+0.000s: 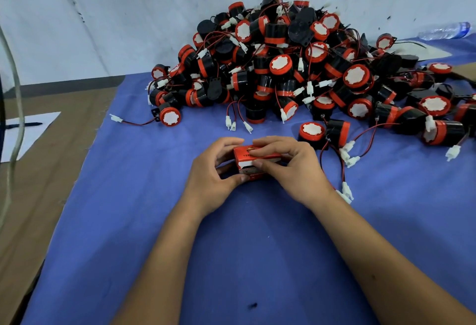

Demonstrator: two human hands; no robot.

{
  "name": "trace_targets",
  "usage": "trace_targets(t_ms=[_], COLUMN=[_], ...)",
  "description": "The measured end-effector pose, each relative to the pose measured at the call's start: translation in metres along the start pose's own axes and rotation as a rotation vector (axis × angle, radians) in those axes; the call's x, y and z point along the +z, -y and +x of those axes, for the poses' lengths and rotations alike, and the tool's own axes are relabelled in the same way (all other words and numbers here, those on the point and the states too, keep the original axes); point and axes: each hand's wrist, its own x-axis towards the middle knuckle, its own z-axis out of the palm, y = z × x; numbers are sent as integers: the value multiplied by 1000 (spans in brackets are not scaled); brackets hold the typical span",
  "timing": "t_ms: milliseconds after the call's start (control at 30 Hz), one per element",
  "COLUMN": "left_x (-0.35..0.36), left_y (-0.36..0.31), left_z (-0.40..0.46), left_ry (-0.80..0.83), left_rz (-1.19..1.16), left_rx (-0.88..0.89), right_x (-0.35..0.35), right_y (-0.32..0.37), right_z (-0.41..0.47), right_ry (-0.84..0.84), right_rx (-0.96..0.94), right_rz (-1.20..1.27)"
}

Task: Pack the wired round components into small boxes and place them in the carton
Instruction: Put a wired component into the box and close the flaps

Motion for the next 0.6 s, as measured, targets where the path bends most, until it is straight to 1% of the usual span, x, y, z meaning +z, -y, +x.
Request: trace_targets(t_ms=[67, 233, 267, 333, 400, 500, 600], left_x=[2, 4, 4, 6, 7, 8, 9], left_y=[-1, 0, 0, -1, -2, -2, -2], left_z=[-1, -2, -2, -1, 0, 1, 3], left_ry=[-39, -155, -171, -217, -268, -294, -304], left_rz=[28, 33, 42, 74, 157, 278, 304], left_rx=[53, 118, 123, 127, 169, 241, 245], right_x=[1, -1, 0, 2, 3, 4, 10], right_y=[1, 0, 0, 0, 0, 0, 1], right_z=[0, -3, -4, -7, -7, -6, -8], right_ry=[-1, 38, 24, -58, -130, -151, -179], right_rx=[-15, -68, -85, -150, -236, -284, -312], right_rz=[-8, -107, -128, -181, -279, -367, -446])
